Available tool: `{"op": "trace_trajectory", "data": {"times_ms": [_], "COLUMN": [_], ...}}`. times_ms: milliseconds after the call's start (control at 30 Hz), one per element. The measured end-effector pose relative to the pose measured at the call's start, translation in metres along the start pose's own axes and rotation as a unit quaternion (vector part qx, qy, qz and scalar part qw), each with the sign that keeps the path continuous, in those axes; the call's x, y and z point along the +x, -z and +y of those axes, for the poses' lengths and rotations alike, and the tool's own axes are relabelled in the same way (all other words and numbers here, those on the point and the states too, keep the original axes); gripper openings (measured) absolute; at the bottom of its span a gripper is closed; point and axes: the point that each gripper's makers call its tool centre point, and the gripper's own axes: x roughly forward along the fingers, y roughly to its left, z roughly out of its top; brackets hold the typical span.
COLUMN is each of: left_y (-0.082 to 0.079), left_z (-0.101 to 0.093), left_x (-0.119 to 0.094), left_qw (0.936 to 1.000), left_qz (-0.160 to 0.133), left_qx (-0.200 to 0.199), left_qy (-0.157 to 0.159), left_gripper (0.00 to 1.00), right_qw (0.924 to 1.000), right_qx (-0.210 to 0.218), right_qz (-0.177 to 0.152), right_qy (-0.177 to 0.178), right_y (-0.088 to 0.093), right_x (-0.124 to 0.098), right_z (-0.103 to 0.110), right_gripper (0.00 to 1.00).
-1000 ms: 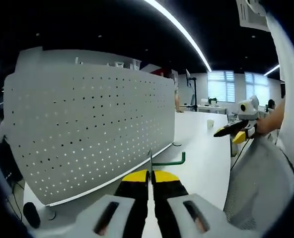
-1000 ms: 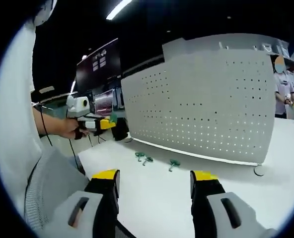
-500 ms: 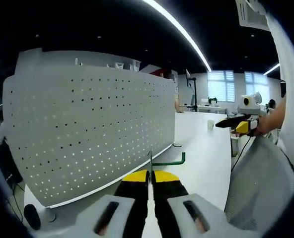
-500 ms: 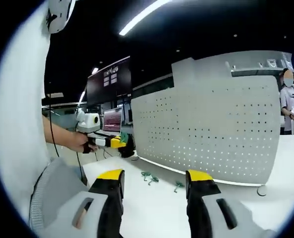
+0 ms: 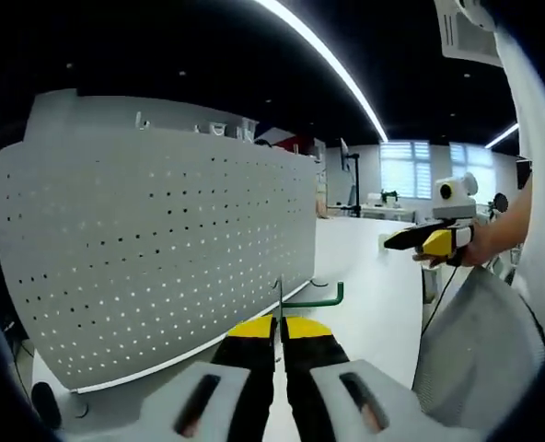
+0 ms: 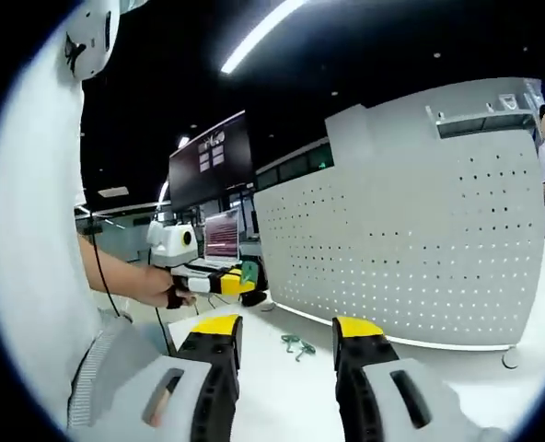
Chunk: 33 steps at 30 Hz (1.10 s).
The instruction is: Insert the hook assembly into the mounting plate slot until the hook locks in place.
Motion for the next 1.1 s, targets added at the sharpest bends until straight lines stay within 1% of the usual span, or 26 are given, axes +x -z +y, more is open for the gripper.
{"op": "trace_trajectory", "data": {"times_ms": [133, 167, 300, 367, 400, 433, 500, 633, 700, 733, 800, 933, 1033, 1100], "left_y": [-0.005, -0.008, -0.013, -0.016, -0.019, -0.020, -0.021, -0.027, -0.029, -0.031, -0.032, -0.038, -0.042, -0.045], "left_z": [-0.004, -0.006, -0.012, -0.014, -0.019, -0.021, -0.026, -0.039, -0.040, -0.041, -0.040, -0.044, -0.046, -0.046], "left_x": [0.005, 0.008, 0.014, 0.016, 0.018, 0.019, 0.022, 0.028, 0.030, 0.031, 0.032, 0.034, 0.036, 0.037], "left_qw": [1.0000, 1.0000, 0.9999, 0.9999, 0.9995, 0.9996, 0.9997, 0.9994, 0.9997, 0.9994, 0.9994, 0.9991, 0.9988, 0.9986], "left_qz": [-0.003, -0.007, -0.009, -0.015, -0.024, -0.024, -0.019, -0.021, -0.020, -0.026, -0.029, -0.035, -0.039, -0.042], "left_qx": [-0.001, -0.005, 0.000, -0.004, -0.018, -0.013, -0.010, -0.008, -0.007, -0.019, -0.020, -0.025, -0.027, -0.027], "left_qy": [-0.001, -0.002, -0.005, -0.007, 0.005, 0.007, 0.010, 0.024, 0.015, 0.014, 0.004, -0.002, -0.010, -0.020], "left_gripper": [0.02, 0.02, 0.02, 0.02, 0.02, 0.02, 0.02, 0.02, 0.02, 0.02, 0.02, 0.02, 0.02, 0.01], "right_qw": [0.9999, 0.9999, 0.9998, 0.9998, 0.9998, 0.9997, 0.9996, 0.9995, 0.9992, 0.9989, 0.9989, 0.9980, 0.9981, 0.9974], "right_qx": [-0.009, -0.003, 0.005, 0.001, 0.002, 0.009, 0.010, 0.011, 0.019, 0.021, 0.022, 0.034, 0.031, 0.041], "right_qz": [-0.003, -0.011, -0.017, -0.020, -0.021, -0.024, -0.026, -0.028, -0.035, -0.039, -0.038, -0.049, -0.050, -0.051], "right_qy": [-0.006, -0.008, -0.005, -0.004, -0.004, -0.006, -0.003, -0.007, -0.011, -0.015, -0.016, -0.021, -0.020, -0.030], "right_y": [-0.006, -0.009, -0.014, -0.017, -0.017, -0.019, -0.021, -0.025, -0.028, -0.030, -0.030, -0.036, -0.038, -0.040], "right_x": [0.005, 0.006, 0.011, 0.013, 0.014, 0.015, 0.016, 0.020, 0.023, 0.024, 0.026, 0.032, 0.037, 0.041], "right_z": [0.005, 0.004, 0.002, 0.002, 0.002, 0.001, -0.002, 0.000, 0.002, 0.003, 0.005, 0.008, 0.009, 0.012], "right_gripper": [0.36, 0.36, 0.35, 0.34, 0.34, 0.34, 0.33, 0.31, 0.30, 0.30, 0.28, 0.26, 0.26, 0.25]}}
